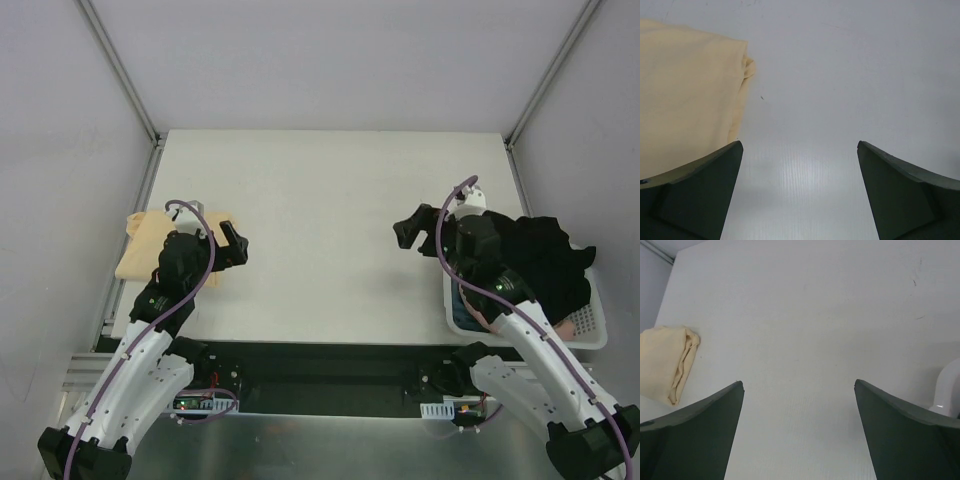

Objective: Fold and stack the t-shirts
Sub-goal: Grab crumpled tshirt from bin with the right arm

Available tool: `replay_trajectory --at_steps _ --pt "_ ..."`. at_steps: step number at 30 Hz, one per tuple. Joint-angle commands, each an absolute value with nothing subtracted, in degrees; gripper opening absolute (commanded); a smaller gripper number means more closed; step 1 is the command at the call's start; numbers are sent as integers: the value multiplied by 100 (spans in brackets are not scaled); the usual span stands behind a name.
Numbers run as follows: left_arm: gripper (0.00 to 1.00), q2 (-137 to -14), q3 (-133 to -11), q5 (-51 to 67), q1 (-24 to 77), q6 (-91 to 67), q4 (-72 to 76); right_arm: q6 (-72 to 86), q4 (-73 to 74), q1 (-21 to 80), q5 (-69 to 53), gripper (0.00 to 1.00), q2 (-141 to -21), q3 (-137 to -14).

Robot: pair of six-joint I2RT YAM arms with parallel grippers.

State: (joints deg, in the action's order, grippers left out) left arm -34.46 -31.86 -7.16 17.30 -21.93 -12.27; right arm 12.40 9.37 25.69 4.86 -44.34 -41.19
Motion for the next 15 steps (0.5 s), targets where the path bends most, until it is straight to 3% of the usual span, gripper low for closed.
replay_trajectory --at_steps 1,5,12,15 --pt "99 -3419 -3190 -879 1758 -2268 -1099 1178 1702 2558 965 97 -4763 -5087" --pt "99 -3419 -3182 -809 1758 -2303 -1090 1265 3328 2374 2265 97 -5474 -6247" --pt "99 -3393 -3182 -843 1758 -2276 -1090 1801 3875 442 2163 97 -5519 -6504" --pt "99 -3384 -3190 -879 1758 -2259 -1108 1767 4157 -770 1155 97 -5598 -6592"
